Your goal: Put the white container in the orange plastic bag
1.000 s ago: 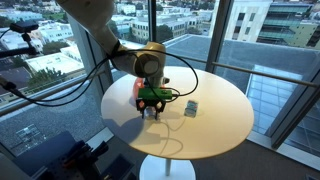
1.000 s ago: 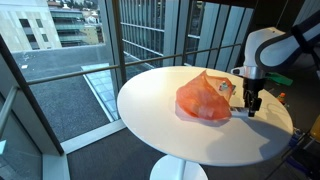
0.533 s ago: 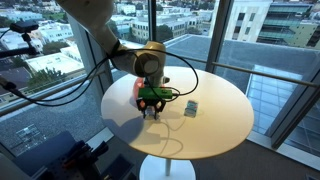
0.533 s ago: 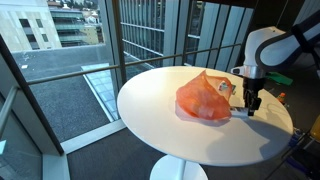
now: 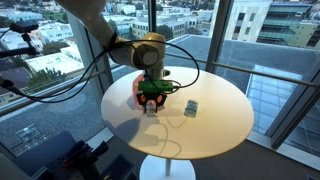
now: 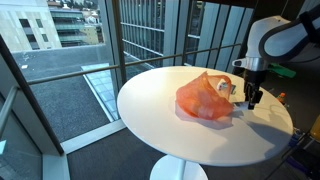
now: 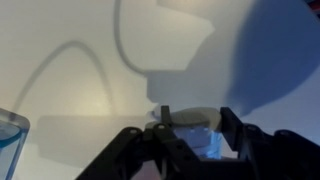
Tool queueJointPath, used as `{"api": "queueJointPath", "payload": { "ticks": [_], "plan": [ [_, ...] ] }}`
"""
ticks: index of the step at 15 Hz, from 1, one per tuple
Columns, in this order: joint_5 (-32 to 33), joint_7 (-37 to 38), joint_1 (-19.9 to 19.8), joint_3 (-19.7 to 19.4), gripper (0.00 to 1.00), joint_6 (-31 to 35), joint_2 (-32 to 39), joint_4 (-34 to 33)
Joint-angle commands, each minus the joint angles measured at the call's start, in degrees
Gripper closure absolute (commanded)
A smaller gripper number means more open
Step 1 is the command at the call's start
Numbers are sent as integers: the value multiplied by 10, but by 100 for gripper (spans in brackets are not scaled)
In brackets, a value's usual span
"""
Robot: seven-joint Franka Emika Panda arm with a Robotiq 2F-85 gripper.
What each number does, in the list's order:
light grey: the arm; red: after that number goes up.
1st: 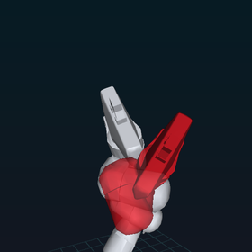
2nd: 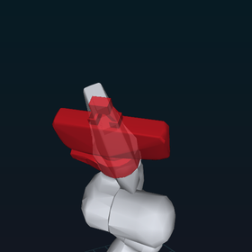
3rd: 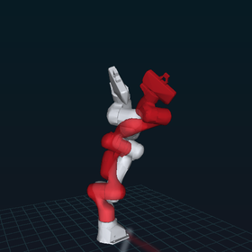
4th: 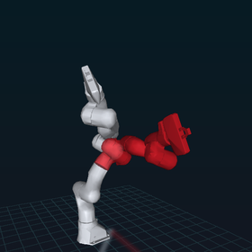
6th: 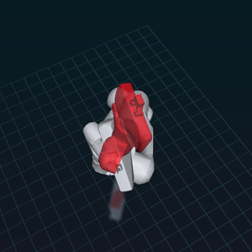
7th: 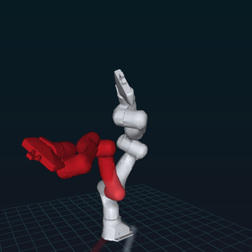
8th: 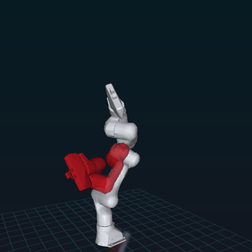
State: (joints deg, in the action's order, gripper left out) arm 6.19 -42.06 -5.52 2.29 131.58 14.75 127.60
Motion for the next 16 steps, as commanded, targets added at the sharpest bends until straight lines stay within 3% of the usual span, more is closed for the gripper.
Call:
{"api": "queueJointPath", "payload": {
  "ticks": [1,16],
  "plan": [
    [-8,-6,7,3,73,-29,-30,-5],
    [8,44,54,9,73,-109,12,-114]
  ]
}}
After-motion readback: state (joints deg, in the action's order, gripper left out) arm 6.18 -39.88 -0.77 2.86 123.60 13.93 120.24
